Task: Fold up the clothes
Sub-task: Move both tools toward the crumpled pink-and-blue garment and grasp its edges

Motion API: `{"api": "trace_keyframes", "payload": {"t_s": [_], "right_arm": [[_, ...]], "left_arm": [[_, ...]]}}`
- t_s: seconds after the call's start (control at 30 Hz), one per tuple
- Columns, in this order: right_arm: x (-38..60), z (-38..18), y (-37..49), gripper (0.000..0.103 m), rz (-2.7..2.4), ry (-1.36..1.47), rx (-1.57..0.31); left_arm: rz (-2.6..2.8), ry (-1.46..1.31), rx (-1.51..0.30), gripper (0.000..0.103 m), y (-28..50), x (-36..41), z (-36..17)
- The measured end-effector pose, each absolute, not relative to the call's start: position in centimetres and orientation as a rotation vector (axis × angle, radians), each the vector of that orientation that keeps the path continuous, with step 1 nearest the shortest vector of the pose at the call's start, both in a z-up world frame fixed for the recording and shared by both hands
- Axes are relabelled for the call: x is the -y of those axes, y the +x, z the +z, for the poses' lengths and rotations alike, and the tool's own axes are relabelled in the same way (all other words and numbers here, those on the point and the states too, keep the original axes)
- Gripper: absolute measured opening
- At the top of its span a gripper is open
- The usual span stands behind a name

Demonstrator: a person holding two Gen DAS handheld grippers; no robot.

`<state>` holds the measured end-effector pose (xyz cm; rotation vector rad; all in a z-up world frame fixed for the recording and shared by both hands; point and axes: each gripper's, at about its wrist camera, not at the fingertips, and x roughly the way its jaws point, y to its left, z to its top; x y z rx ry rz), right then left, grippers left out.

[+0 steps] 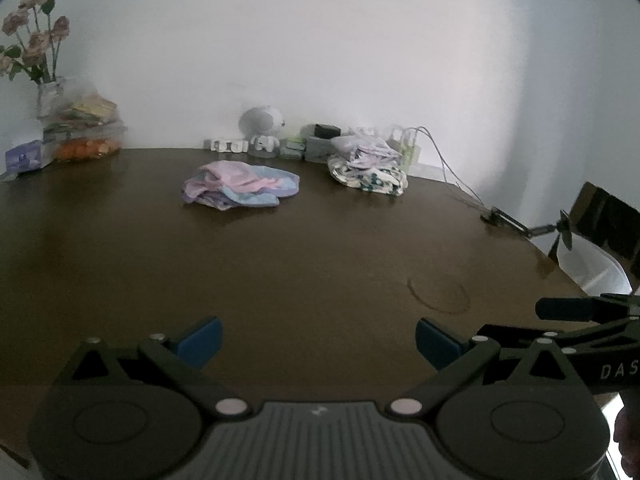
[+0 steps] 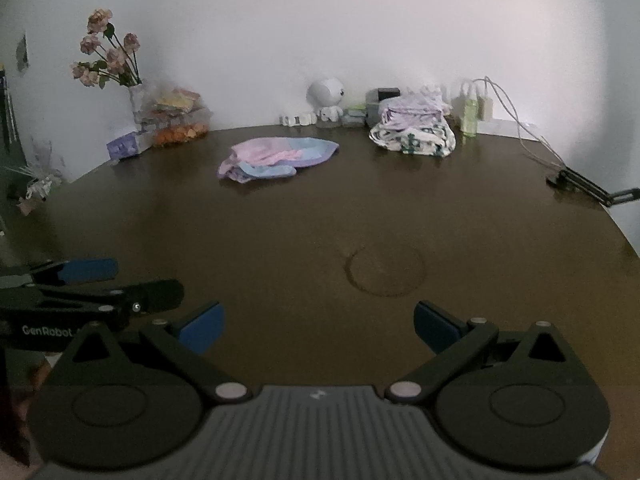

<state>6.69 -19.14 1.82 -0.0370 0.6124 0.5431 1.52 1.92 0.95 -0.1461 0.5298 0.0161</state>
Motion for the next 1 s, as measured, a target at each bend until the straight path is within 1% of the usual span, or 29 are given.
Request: {"api": "trace_keyframes", "payload": {"t_s": [0.57,0.83,1.0], "right_arm": [[14.8,4.9,13.6,0.103,0.628,-0.095,-0.583],[11.2,6.2,18.4,0.103,0.674,-0.167,-0.583],[8.9,6.5,22.1,0.103,0.708,-0.180,-0.616]], "left_arm": [[0.101,-0.161,-0.531,0.103,9.0,-6.1,4.0],[0.178,-0.172,-0.543,0.103,13.8,-8.8,5.1],[0.233,-0.169,-0.560,0.103,17.4,-10.7,5.5]]}}
